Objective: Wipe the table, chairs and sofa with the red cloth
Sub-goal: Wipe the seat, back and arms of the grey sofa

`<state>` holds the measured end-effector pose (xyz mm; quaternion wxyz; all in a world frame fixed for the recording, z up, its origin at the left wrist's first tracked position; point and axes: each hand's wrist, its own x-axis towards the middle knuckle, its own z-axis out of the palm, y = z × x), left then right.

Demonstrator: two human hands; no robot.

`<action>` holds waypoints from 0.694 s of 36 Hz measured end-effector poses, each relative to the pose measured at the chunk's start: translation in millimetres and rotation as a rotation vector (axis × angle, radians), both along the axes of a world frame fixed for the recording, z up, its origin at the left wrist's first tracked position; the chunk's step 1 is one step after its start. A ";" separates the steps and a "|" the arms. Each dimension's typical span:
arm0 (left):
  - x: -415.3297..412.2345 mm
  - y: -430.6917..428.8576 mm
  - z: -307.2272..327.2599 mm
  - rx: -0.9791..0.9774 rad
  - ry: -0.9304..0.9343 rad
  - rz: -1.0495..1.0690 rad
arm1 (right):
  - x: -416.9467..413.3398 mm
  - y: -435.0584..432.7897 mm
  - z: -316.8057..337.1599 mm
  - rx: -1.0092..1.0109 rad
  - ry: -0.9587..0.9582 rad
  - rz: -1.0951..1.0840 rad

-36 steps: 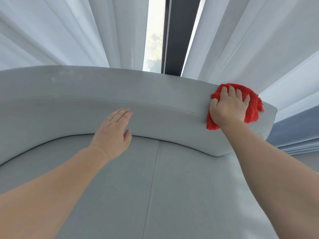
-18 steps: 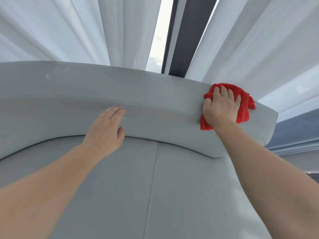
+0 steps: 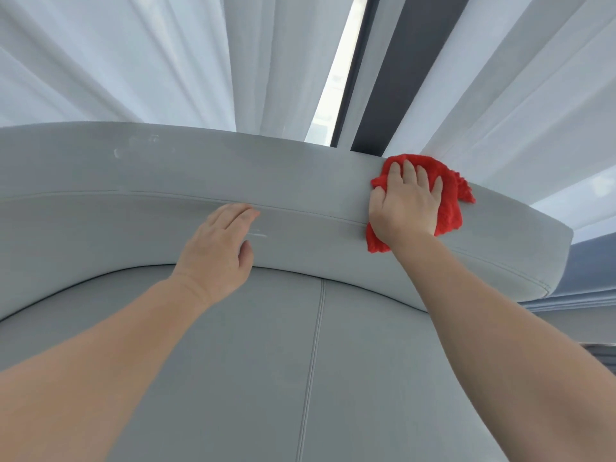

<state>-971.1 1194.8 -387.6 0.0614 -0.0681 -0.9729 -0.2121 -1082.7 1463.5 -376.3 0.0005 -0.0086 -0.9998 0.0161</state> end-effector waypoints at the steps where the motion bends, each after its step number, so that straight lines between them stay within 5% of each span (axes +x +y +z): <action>1: 0.8 -3.0 1.0 -0.003 0.002 0.004 | -0.8 -9.9 -0.2 -0.009 0.000 0.015; 25: 32.7 -123.5 5.0 -0.048 -0.035 0.158 | -6.5 -120.8 -0.7 0.001 0.029 0.099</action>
